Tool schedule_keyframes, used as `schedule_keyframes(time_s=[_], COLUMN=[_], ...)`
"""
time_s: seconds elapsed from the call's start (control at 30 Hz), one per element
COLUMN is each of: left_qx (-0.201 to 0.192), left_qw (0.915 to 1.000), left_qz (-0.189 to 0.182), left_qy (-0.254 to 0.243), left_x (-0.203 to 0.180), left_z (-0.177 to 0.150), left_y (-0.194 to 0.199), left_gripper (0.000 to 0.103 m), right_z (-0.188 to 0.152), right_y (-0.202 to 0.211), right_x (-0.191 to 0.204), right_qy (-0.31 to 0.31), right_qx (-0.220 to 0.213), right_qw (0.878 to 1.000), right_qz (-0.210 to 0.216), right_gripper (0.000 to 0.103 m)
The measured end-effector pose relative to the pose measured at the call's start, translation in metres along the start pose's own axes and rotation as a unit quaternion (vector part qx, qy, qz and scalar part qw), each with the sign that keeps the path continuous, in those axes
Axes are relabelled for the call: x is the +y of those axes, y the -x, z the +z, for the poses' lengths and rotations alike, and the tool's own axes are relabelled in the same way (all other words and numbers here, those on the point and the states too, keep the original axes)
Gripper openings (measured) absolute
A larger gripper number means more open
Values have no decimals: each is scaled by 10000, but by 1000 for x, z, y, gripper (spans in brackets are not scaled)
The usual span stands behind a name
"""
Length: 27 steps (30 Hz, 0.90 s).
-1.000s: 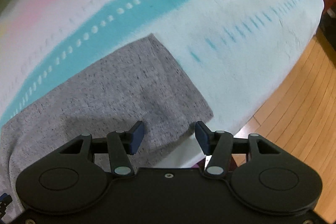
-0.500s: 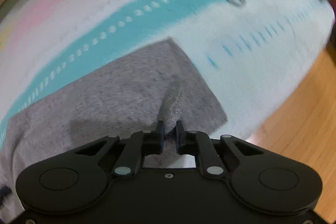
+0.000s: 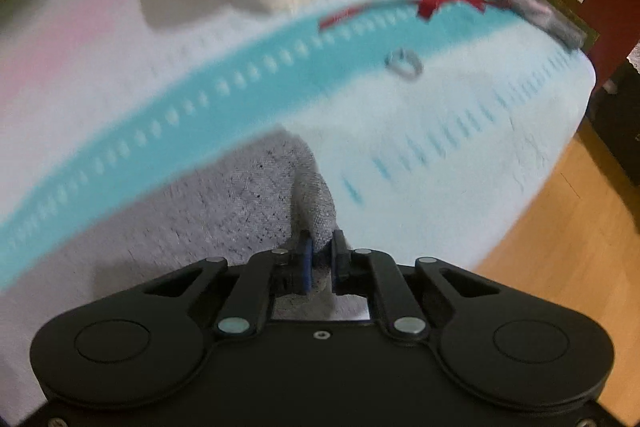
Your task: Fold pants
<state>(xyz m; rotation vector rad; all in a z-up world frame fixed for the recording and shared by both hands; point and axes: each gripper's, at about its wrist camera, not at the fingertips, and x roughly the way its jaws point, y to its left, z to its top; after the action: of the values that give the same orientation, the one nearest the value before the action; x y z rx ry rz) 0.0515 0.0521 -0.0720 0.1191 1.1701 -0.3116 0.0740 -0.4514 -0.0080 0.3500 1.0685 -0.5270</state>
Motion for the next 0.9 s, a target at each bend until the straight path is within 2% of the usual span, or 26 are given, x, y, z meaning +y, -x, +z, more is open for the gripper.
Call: schedule_keyframes(time_s=[0.07, 0.17, 0.3, 0.37, 0.43, 0.53, 0.57, 0.63, 0.73, 0.83, 0.9], left_qx=[-5, 4, 87, 178, 242, 374, 434, 536, 482, -163, -719], left_qw=[10000, 9999, 9999, 9997, 9993, 9982, 9975, 9965, 9975, 9985, 9886], left_qz=[41, 67, 53, 40, 6, -92, -120, -218, -345, -115, 245], left_qy=[-42, -83, -51, -150, -292, -467, -546, -611, -373, 518, 1301], left_x=[-1, -1, 2, 1, 0, 1, 2, 4, 19, 60, 94], left_z=[-1, -1, -6, -16, -25, -39, -44, -50, -53, -44, -40], left_y=[1, 0, 3, 6, 10, 15, 17, 20, 30, 50, 66], left_gripper=[31, 31, 32, 36, 42, 44, 44, 44, 44, 44, 44], right_z=[5, 8, -2, -5, -2, 4, 6, 8, 3, -11, -26], right_y=[12, 11, -26, -36, -30, -2, 9, 28, 38, 42, 46], right_x=[-9, -13, -5, -8, -9, 2, 10, 33, 81, 143, 189], right_qy=[-273, -391, 2, -71, -131, -43, -19, 100, 668, 1515, 2103], right_qx=[-246, -219, 571, 777, 619, -89, -413, -914, -945, -818, -717], right_qw=[9993, 9988, 9978, 9962, 9961, 9943, 9936, 9937, 9929, 9755, 9553], right_qz=[116, 173, -344, -395, -618, -1062, -1046, -638, 290, 1370, 1952], right_gripper=[13, 13, 15, 22, 40, 54, 57, 65, 67, 69, 72])
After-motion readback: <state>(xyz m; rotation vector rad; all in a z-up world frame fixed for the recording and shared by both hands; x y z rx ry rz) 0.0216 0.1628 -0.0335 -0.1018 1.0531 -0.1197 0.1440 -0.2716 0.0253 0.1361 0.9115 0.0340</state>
